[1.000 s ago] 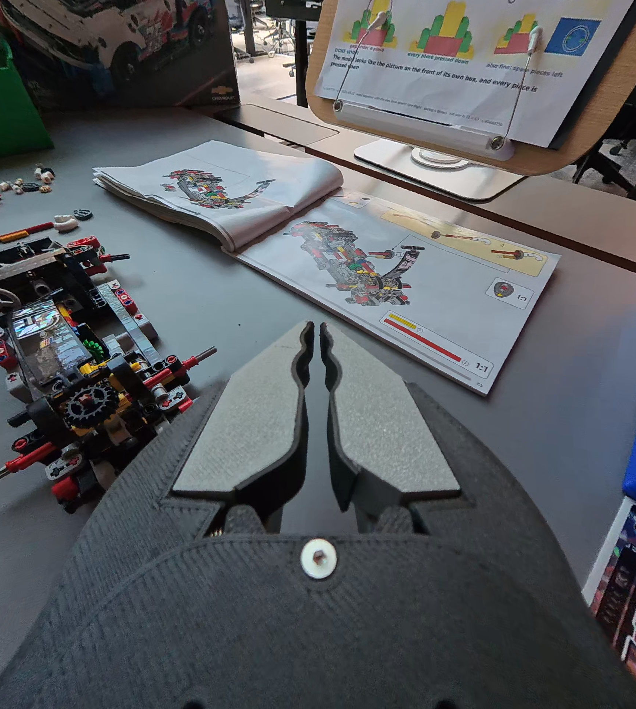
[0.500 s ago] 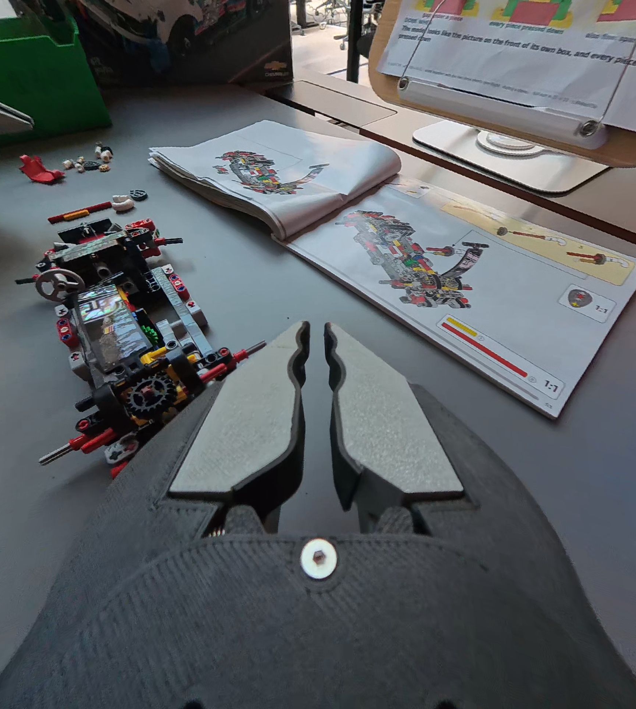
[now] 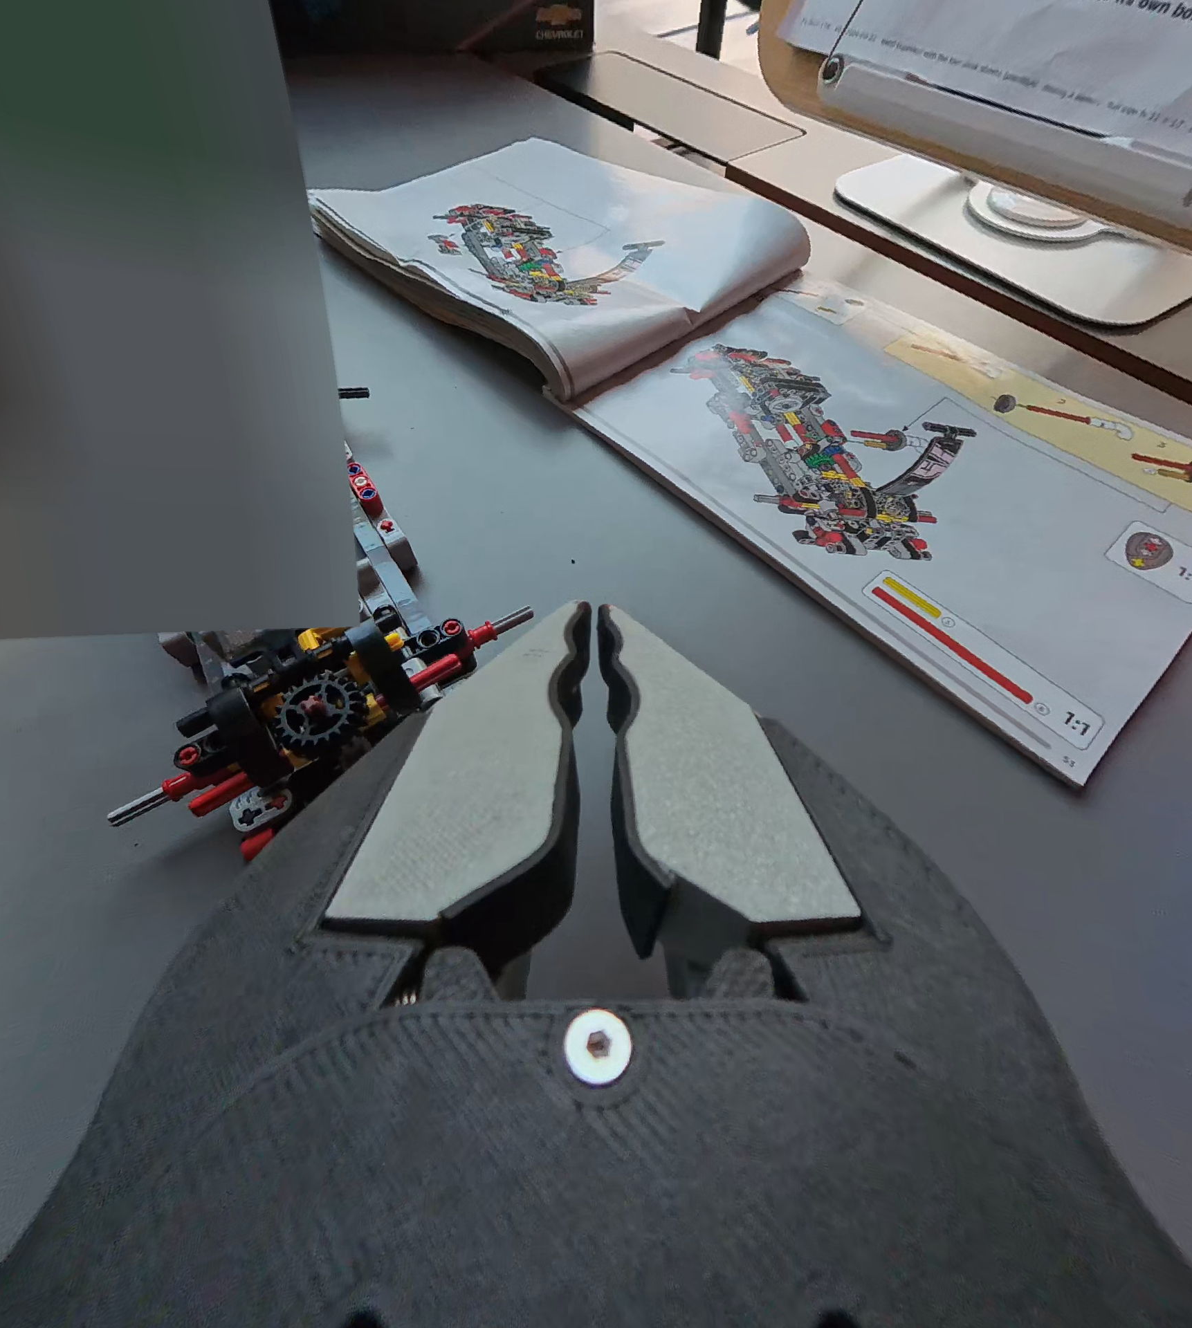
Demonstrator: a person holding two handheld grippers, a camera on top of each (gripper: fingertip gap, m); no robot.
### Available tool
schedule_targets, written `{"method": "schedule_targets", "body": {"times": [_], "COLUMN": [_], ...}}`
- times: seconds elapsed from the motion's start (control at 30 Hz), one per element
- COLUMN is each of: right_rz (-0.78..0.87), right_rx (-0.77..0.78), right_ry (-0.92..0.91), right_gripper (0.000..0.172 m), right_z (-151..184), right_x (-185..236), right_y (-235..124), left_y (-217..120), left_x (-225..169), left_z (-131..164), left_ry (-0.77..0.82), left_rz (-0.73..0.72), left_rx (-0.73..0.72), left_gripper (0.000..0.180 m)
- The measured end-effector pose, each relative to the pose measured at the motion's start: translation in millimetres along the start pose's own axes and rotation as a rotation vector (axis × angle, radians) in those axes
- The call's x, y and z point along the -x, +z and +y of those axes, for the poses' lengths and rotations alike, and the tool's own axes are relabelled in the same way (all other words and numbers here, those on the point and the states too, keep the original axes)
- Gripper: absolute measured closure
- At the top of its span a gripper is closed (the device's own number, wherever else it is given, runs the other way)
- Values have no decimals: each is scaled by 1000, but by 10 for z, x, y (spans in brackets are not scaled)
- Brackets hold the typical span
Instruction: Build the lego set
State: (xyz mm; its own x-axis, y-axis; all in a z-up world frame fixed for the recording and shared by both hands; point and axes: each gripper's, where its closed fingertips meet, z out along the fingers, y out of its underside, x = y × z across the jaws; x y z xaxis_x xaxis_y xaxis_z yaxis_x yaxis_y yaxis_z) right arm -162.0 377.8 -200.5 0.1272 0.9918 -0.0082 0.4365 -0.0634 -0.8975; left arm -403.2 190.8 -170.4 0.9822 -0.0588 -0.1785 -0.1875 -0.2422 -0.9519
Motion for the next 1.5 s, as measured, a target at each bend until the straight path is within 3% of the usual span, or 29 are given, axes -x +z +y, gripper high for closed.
{"method": "schedule_targets", "body": {"times": [0.4,0.53,0.63,0.83,1.03,1.3,1.5], "right_rz": [7,-33,-76,-221,-294,-294,-282], "right_rx": [-195,-188,-183,-194,-215,-148,-168], "right_ry": [31,33,19,48,47,-131,-152], "right_gripper": [172,172,165,134,124,113,117], "right_z": [-155,-144,-141,-177,-208,-148,-204], "right_x": [41,113,194,387,511,745,769], "right_y": [-205,-206,-196,-177,-200,-159,-183], "left_y": [-10,16,24,45,55,54,68], "left_x": [10,-10,4,12,11,8,-1], "left_z": [12,49,63,93,105,101,119], "left_ry": [9,25,27,21,25,20,16], "left_rz": [-19,-19,-33,-35,-37,-30,-19], "left_rx": [6,36,46,69,78,75,89], "left_gripper": [180,180,180,180,179,179,180]}}
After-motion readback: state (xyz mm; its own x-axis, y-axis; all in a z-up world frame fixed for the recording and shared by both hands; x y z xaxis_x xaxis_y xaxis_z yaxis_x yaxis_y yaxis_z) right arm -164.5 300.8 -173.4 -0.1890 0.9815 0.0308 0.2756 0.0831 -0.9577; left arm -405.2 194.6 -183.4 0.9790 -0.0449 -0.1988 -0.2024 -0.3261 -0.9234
